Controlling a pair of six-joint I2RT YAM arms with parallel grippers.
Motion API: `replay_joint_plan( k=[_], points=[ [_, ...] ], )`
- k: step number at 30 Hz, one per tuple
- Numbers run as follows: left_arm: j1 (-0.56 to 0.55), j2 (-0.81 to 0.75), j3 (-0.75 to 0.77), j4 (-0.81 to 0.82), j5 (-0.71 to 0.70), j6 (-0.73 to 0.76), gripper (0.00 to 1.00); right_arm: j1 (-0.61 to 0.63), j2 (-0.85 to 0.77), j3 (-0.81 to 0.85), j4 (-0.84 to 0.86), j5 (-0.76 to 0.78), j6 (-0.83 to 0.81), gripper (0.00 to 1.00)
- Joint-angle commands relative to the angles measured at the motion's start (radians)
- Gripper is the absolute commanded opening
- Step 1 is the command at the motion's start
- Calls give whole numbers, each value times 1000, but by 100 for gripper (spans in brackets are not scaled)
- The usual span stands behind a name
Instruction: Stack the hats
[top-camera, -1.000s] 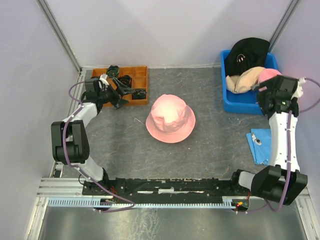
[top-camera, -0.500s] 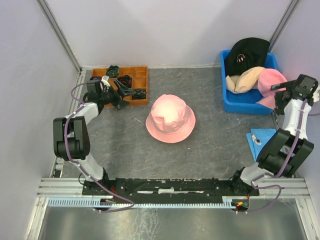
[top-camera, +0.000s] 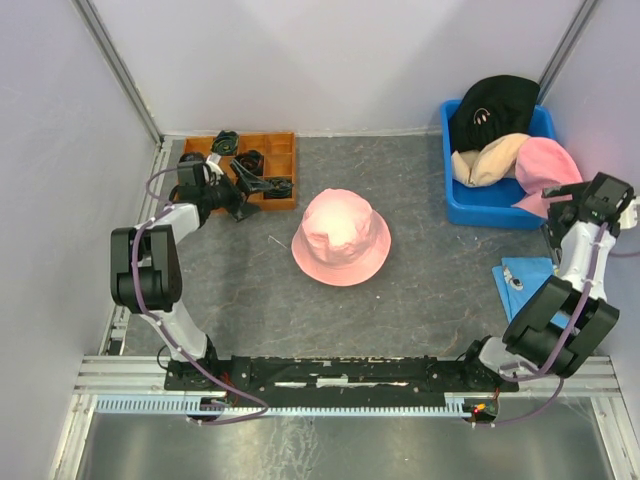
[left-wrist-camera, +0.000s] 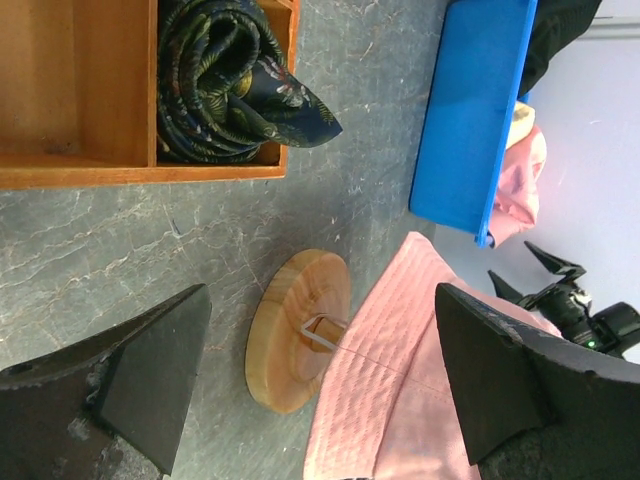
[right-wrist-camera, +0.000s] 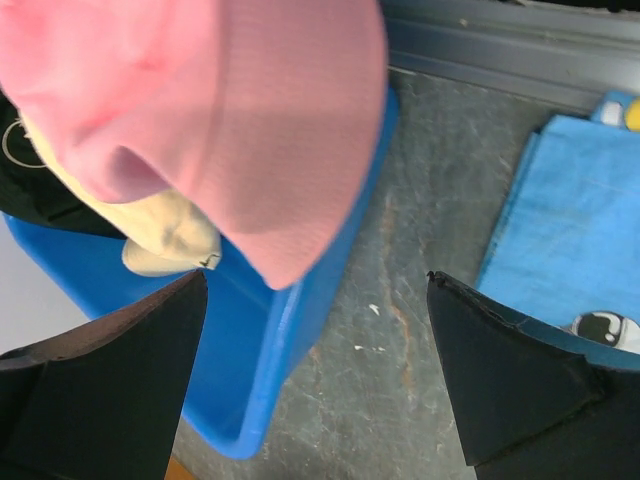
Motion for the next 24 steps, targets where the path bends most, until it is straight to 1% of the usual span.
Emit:
replay_joint_plan(
  k=[1, 6, 12, 17, 20, 24],
  points=[
    [-17, 7, 83, -28, 32, -3, 99, -13, -79, -108, 99, 6, 70, 99],
    [-41, 1, 93, -56, 16, 8, 99, -14, -125, -195, 138, 44, 57, 99],
    [-64, -11, 95, -83, -5, 19, 99, -14, -67, -293, 325, 37, 101, 99],
    [-66, -25, 100, -109, -18, 33, 99, -14, -33, -282, 356, 79, 101, 98],
    [-66, -28, 100, -112, -21, 33, 99, -14, -22, -274, 380, 126, 87, 94],
    [-66, -28, 100, -114, -24, 37, 99, -12, 3, -247, 407, 138, 78, 90]
  ],
)
